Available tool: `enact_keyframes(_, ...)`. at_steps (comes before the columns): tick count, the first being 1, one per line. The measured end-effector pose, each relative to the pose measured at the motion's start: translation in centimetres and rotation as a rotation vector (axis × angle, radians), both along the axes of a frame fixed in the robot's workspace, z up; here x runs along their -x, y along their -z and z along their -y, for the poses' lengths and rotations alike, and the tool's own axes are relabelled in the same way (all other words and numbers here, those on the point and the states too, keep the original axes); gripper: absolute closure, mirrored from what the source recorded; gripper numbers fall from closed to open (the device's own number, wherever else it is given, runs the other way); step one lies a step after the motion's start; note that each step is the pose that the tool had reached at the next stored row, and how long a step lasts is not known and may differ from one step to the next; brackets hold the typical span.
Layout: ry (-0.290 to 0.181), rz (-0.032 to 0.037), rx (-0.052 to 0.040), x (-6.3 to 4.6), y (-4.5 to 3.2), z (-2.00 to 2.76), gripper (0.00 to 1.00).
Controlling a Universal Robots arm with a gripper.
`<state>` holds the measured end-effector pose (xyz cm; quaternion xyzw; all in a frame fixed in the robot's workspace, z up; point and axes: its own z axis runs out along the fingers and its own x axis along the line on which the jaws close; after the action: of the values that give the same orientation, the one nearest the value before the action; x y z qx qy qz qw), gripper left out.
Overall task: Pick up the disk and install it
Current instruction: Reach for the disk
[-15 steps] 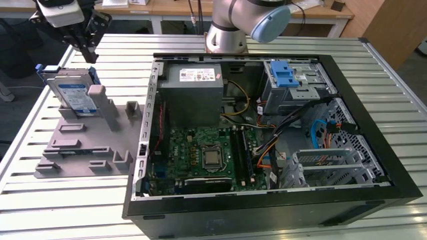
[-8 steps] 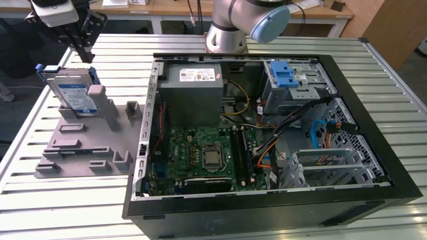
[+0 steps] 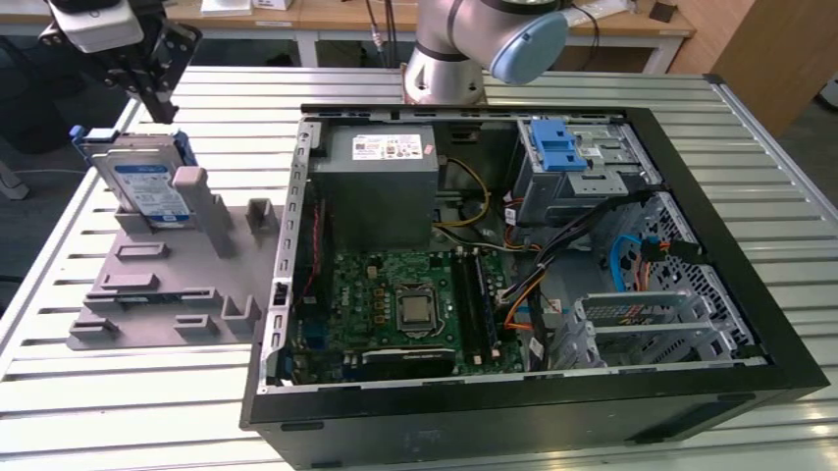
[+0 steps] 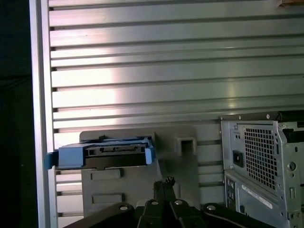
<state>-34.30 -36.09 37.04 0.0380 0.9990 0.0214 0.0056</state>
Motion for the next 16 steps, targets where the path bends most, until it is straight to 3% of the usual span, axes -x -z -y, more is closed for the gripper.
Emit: enact_keyframes(16, 0.000, 0.0001, 0.0000, 2.0, 0.16, -0.31, 0.89)
